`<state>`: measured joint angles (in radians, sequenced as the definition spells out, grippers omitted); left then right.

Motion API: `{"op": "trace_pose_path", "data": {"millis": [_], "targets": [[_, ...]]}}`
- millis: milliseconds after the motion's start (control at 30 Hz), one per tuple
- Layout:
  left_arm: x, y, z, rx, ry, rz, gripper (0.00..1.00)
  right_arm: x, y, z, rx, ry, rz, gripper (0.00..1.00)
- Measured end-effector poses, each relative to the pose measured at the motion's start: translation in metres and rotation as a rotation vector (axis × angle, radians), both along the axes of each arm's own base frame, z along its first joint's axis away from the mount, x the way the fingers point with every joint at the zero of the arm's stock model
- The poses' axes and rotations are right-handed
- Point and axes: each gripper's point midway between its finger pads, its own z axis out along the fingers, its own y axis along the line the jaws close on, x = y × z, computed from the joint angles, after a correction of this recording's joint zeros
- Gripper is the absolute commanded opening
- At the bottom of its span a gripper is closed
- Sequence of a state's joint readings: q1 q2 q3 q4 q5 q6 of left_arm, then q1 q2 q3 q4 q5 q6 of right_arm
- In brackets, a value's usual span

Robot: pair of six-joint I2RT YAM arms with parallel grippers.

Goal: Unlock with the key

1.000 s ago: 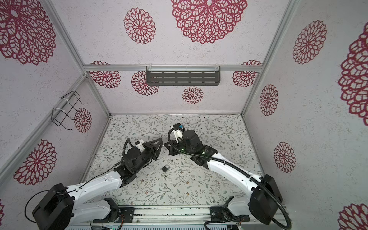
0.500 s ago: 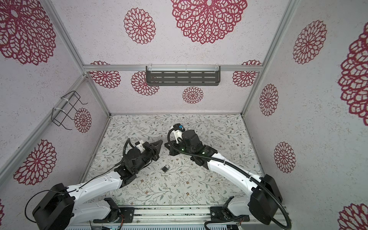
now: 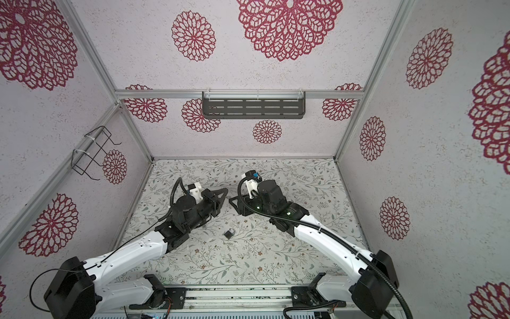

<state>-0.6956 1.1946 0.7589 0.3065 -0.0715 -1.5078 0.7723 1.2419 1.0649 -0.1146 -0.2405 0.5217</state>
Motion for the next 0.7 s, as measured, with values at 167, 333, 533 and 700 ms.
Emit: {"op": "trace_pose_path", "data": {"millis": [167,333,533,700], "targets": [[-0.006,-0.003,0.035,0.196,-0.128,-0.057,0.00,-0.007,-0.007,0.010,0.048,0.016,0.019,0.64],[-0.013,-0.008,0.043,0.353,-0.251,-0.123,0.00,-0.021,-0.004,0.003,0.120,0.079,0.080,0.62],[-0.021,-0.019,0.043,0.449,-0.383,-0.209,0.00,-0.031,0.005,0.002,0.269,0.142,0.133,0.54],[-0.028,-0.026,0.049,0.466,-0.488,-0.258,0.00,-0.027,0.004,0.028,0.389,0.102,0.157,0.48]]}}
